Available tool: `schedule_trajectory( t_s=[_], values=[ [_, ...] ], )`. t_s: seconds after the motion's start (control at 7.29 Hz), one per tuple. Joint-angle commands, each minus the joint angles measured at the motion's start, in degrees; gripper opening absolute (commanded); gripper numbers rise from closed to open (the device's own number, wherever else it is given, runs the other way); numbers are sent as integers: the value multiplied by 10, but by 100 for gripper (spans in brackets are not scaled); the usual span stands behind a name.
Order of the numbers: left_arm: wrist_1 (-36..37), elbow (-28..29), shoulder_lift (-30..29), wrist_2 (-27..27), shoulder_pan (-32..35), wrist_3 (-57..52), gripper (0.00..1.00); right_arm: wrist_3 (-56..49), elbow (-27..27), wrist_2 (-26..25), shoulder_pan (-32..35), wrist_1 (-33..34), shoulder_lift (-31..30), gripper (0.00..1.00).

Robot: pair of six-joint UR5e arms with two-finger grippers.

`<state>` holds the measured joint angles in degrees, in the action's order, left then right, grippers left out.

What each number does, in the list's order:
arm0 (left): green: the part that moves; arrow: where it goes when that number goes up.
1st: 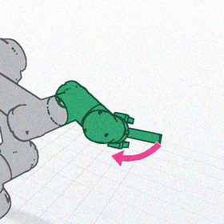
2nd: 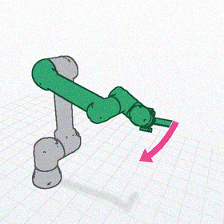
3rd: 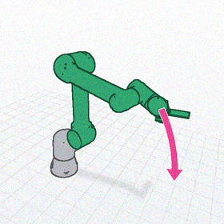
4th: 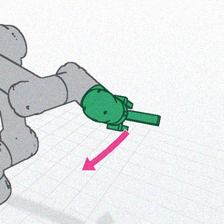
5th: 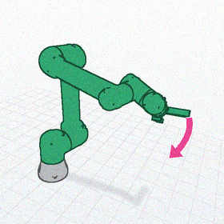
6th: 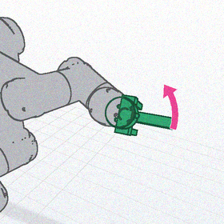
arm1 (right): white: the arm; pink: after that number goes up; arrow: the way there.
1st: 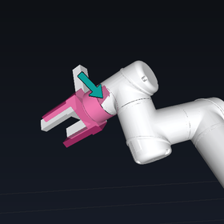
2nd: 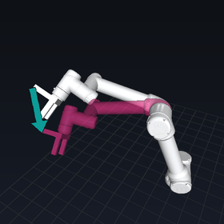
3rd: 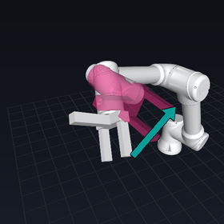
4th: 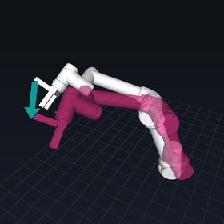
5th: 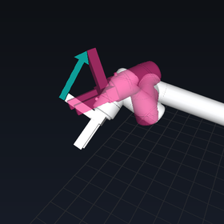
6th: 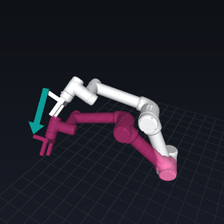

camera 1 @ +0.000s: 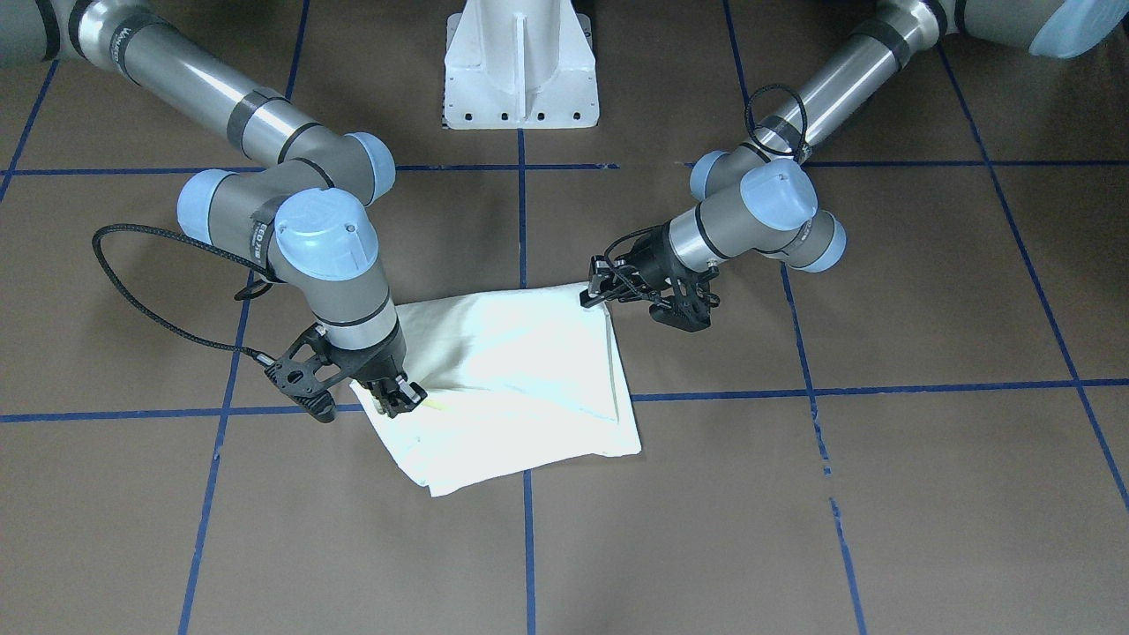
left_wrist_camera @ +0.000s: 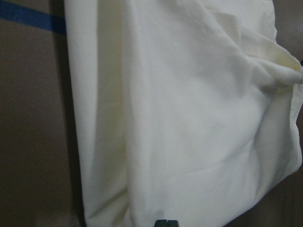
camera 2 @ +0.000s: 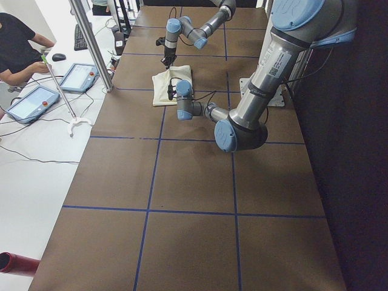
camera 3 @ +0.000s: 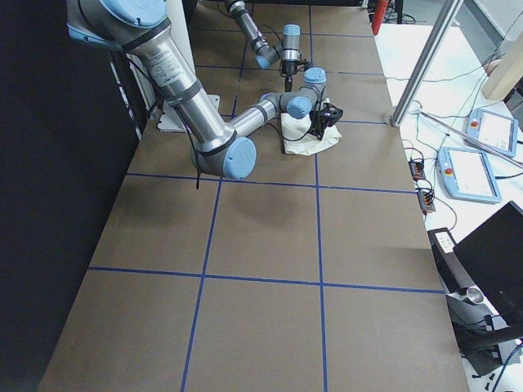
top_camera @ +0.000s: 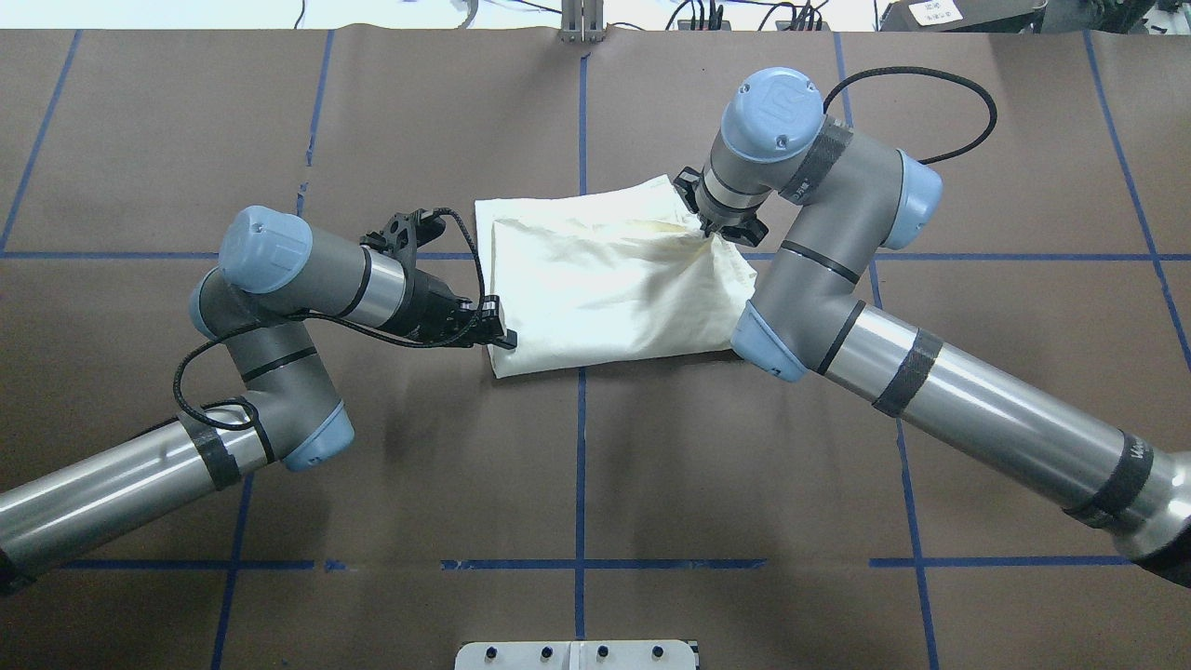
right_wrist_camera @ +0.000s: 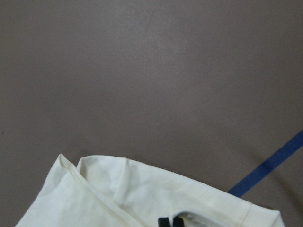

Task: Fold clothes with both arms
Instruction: 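Open both grippers and lift them off the folded shirt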

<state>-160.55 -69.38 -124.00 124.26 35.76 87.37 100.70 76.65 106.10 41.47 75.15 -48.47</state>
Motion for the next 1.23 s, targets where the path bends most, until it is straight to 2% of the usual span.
schedule_trajectory(
  t_s=[0.0,0.41,0.55,0.82,0.96,1.1],
  values=[
    [1,7,3,0,0,-10,0,-1,0,1,1,0,1,0],
    [1,5,15,4,12,-12,0,-17,1,1,5,-3,1,0],
    [0,3,20,7,27,-12,0,-22,0,1,7,-25,-2,18],
    [1,1,38,12,62,-32,0,-32,2,2,10,-33,-10,100],
    [9,-3,43,31,87,-47,0,-44,8,18,21,-33,-19,100],
    [16,-13,58,37,114,-77,0,-86,37,50,42,-33,-50,100]
  ],
)
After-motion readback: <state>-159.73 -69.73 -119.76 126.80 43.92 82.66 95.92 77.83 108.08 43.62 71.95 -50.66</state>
